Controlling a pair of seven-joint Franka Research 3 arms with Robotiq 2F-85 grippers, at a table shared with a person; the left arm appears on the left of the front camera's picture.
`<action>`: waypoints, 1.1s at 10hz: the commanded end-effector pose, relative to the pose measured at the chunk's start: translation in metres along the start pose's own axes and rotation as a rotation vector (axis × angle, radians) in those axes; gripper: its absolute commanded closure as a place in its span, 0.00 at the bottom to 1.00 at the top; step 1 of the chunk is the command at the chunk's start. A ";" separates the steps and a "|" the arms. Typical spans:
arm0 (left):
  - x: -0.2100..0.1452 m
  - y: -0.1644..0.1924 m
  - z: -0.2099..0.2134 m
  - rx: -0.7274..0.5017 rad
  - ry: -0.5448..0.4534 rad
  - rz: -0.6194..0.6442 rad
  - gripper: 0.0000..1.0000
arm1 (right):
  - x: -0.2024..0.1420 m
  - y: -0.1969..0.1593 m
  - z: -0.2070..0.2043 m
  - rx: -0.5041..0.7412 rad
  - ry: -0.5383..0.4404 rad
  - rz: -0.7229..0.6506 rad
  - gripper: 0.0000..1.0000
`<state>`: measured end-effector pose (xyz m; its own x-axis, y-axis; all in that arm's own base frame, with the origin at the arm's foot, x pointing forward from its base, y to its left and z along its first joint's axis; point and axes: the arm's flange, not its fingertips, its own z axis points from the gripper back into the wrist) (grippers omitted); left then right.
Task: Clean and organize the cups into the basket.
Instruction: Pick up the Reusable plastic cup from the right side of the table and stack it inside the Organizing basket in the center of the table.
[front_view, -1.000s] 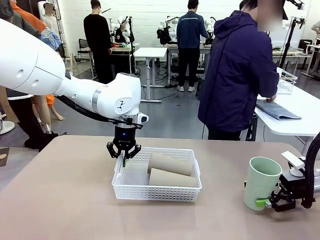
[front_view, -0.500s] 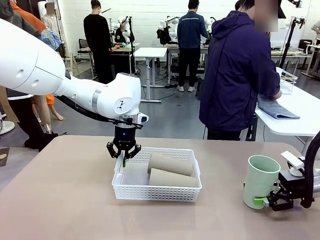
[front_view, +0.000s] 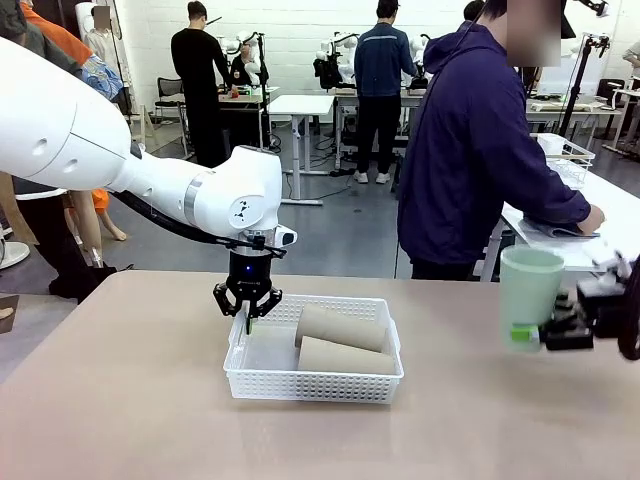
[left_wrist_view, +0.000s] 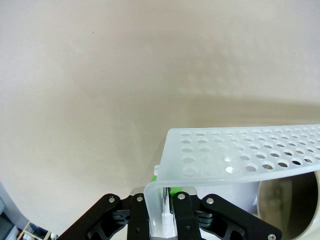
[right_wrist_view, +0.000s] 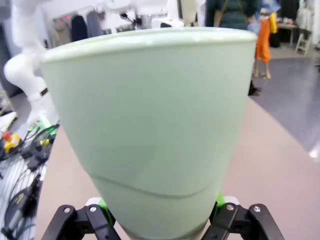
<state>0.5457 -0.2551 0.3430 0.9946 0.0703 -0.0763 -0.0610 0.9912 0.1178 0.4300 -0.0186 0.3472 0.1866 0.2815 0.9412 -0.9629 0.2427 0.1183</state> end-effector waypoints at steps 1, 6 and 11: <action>0.000 0.000 -0.001 0.010 -0.001 0.000 1.00 | 0.053 0.028 -0.001 -0.045 0.056 0.007 1.00; 0.000 0.000 -0.001 0.010 -0.001 0.000 1.00 | 0.085 0.032 0.008 -0.055 0.031 0.035 1.00; 0.000 0.000 -0.001 0.010 -0.001 0.000 1.00 | 0.124 0.044 -0.009 -0.011 0.125 0.113 0.21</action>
<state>0.5457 -0.2552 0.3430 0.9946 0.0703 -0.0763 -0.0610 0.9912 0.1177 0.4134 0.0151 0.4430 0.1410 0.3498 0.9261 -0.9651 0.2571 0.0498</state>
